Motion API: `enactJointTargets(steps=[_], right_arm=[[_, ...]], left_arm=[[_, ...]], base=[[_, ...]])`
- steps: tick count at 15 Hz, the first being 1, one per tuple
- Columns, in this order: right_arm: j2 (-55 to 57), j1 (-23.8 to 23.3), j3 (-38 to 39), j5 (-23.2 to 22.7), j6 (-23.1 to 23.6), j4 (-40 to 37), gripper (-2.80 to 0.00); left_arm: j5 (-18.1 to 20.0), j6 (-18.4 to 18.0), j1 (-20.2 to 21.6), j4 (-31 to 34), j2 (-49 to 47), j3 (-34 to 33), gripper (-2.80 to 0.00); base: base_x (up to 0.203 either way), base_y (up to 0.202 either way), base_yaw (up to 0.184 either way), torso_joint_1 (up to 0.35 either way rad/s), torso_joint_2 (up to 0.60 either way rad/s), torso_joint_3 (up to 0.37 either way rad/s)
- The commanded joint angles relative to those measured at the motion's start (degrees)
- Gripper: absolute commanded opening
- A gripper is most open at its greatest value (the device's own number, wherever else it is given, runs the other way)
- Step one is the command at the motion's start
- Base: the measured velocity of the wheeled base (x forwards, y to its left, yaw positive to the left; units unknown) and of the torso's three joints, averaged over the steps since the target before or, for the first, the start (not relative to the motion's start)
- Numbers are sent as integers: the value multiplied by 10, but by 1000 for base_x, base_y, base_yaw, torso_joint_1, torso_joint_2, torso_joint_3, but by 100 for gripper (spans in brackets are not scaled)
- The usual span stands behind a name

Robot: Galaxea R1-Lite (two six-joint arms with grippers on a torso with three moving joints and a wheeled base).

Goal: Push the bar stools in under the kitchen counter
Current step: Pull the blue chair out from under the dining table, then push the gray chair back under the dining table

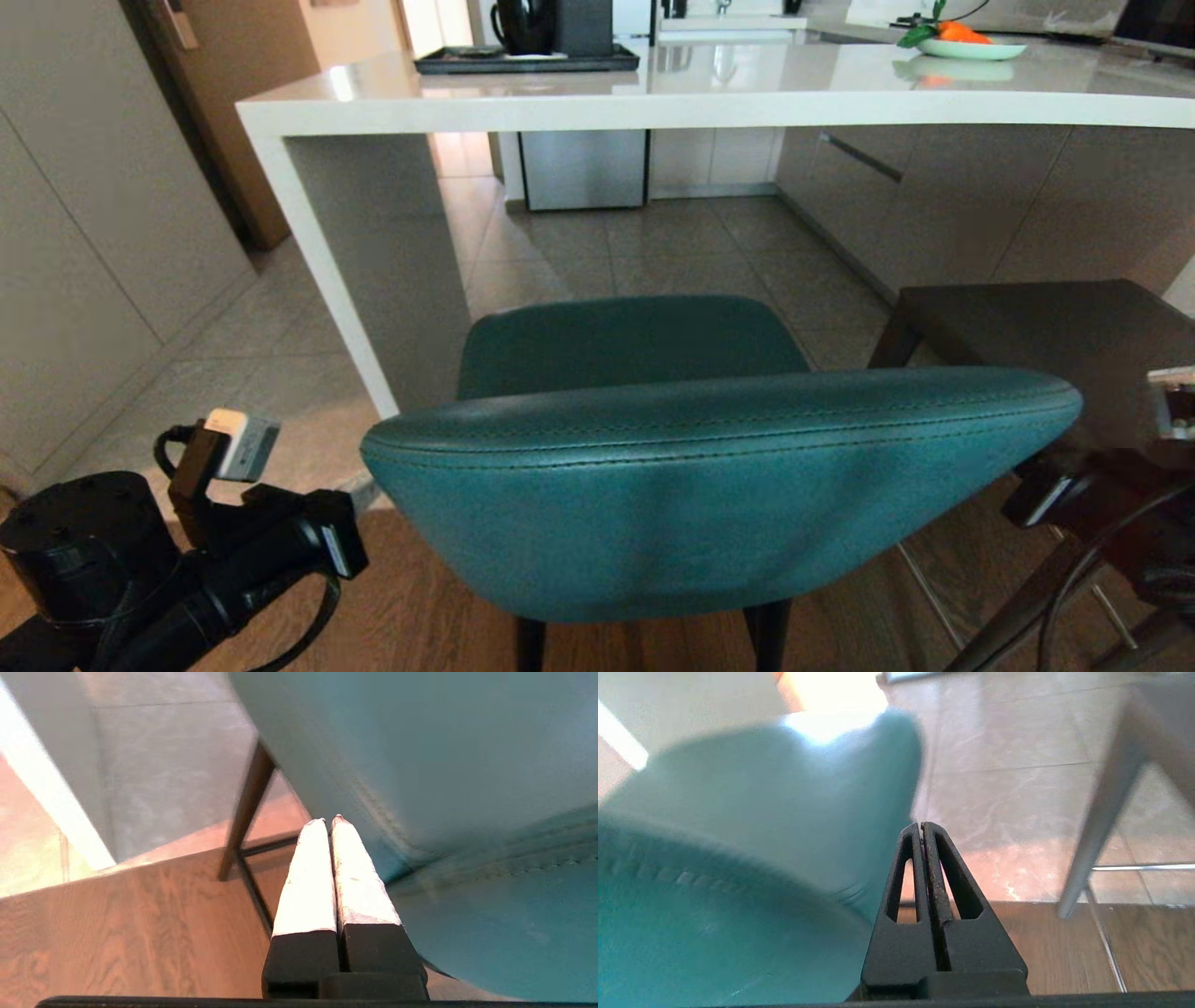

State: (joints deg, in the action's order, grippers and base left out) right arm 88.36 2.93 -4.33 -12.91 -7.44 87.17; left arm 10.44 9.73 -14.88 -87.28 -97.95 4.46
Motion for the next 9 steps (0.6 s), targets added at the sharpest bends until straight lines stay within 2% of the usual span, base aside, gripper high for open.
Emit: enactJointTargets(steps=[1, 4, 6, 9], right_arm=[[-31, -34, 6, -6, -14, 5, -280], [-69, -42, 56, -39, -16, 5, -280], [-84, -43, 57, -43, -18, 5, -280], [-108, -43, 56, -42, -18, 5, -280]], left_arm=[[0, 2, 10, -4, 23, -7, -280], [-4, 17, 9, -4, 55, -25, -280], [-8, 44, 12, -4, 68, -40, -280], [-8, 48, 15, -4, 107, -53, -280]], base=[[0, 0, 0, 0, 0, 0], [0, 0, 0, 0, 0, 0], [0, 0, 0, 0, 0, 0], [0, 0, 0, 0, 0, 0]])
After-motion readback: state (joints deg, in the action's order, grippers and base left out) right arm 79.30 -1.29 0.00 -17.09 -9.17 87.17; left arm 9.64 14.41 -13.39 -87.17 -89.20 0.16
